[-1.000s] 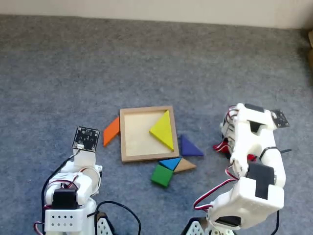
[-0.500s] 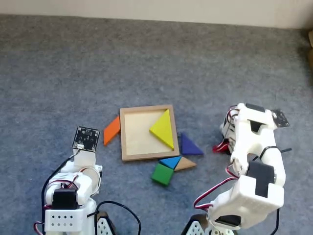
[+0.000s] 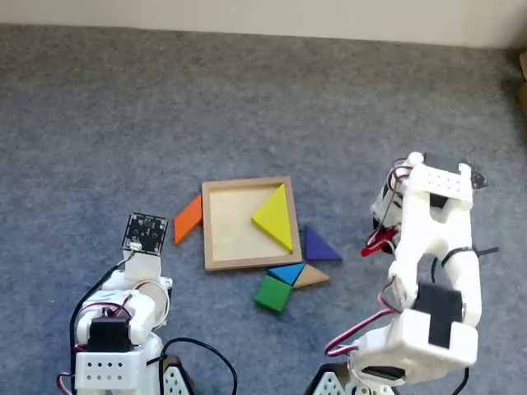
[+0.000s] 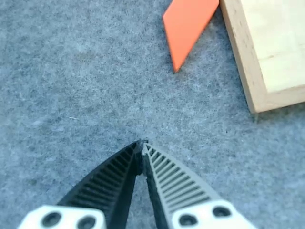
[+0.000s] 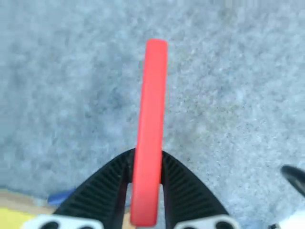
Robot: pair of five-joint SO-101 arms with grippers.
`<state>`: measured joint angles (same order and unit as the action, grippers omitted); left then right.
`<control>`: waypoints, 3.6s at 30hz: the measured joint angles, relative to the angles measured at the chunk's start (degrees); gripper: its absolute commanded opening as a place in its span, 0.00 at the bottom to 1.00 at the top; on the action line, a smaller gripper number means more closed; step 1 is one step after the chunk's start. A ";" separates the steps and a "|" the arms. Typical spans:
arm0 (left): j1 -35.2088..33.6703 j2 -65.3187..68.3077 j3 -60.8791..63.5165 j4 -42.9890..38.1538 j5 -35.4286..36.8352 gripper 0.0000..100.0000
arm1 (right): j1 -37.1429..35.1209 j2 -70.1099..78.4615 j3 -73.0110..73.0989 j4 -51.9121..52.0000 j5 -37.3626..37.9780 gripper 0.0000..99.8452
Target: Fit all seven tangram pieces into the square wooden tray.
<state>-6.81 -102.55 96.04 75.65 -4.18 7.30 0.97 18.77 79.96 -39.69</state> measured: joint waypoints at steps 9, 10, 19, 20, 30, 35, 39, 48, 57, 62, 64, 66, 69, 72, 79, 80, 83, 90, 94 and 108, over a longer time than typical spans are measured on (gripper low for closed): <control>0.00 0.00 0.00 0.00 0.00 0.01 | -12.22 -10.81 0.00 0.26 2.90 0.00; 0.00 0.00 0.00 0.00 0.00 0.01 | -14.07 -11.52 0.00 0.35 2.90 0.00; 0.00 0.00 0.00 0.00 0.00 0.01 | -28.92 -12.31 0.00 -9.76 -4.66 0.00; 0.00 0.00 0.00 0.00 0.00 0.01 | -29.98 -12.31 0.00 -11.16 -6.68 0.00; 0.00 0.00 0.00 0.00 0.00 0.01 | -38.24 -12.31 7.82 -34.90 -19.78 0.00; 0.00 0.00 0.00 0.00 0.00 0.01 | -42.73 -12.31 15.30 -49.23 -20.22 0.00; 0.00 0.00 0.00 0.00 0.00 0.01 | -43.52 -12.31 18.81 -58.11 -20.22 0.00; 0.00 0.00 0.00 0.00 0.00 0.01 | -43.60 -7.21 22.24 -65.41 -22.42 0.01; 0.00 0.00 0.00 0.00 0.00 0.01 | -43.60 0.00 19.60 -65.58 -22.51 0.07; 0.00 0.00 0.00 0.00 0.00 0.01 | -43.60 0.00 19.60 -65.58 -22.51 0.16; 0.00 0.00 0.00 0.00 0.00 0.01 | -43.78 0.00 19.60 -65.58 -22.51 0.16; 0.00 0.00 0.00 0.00 0.00 0.01 | -44.13 0.00 19.60 -65.58 -22.51 0.16; 0.00 0.00 0.00 0.00 0.00 0.01 | -44.84 0.00 19.60 -65.58 -22.51 0.16; 0.00 0.00 0.00 0.00 0.00 0.01 | -45.63 0.00 18.90 -63.74 -21.36 0.16; 0.00 0.00 0.00 0.00 0.00 0.01 | -46.95 0.00 16.44 -52.66 -20.92 0.16; 0.00 0.00 0.00 0.00 0.00 0.01 | -46.95 0.00 16.09 -52.04 -20.92 0.16; 0.00 0.00 0.00 0.00 0.00 0.01 | -46.95 0.00 15.47 -50.02 -20.75 0.16; 0.00 0.00 0.00 0.00 0.00 0.01 | -47.03 -0.09 14.59 -46.24 -20.40 0.16; 0.00 0.00 0.00 0.00 0.00 0.01 | -47.03 -0.09 14.51 -45.98 -20.22 0.16; 0.00 0.00 0.00 0.00 0.00 0.01 | -46.95 -12.57 18.99 -44.22 -15.03 0.16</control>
<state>-6.81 -102.55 96.04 75.65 -4.18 -39.65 -11.60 37.76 35.74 -54.73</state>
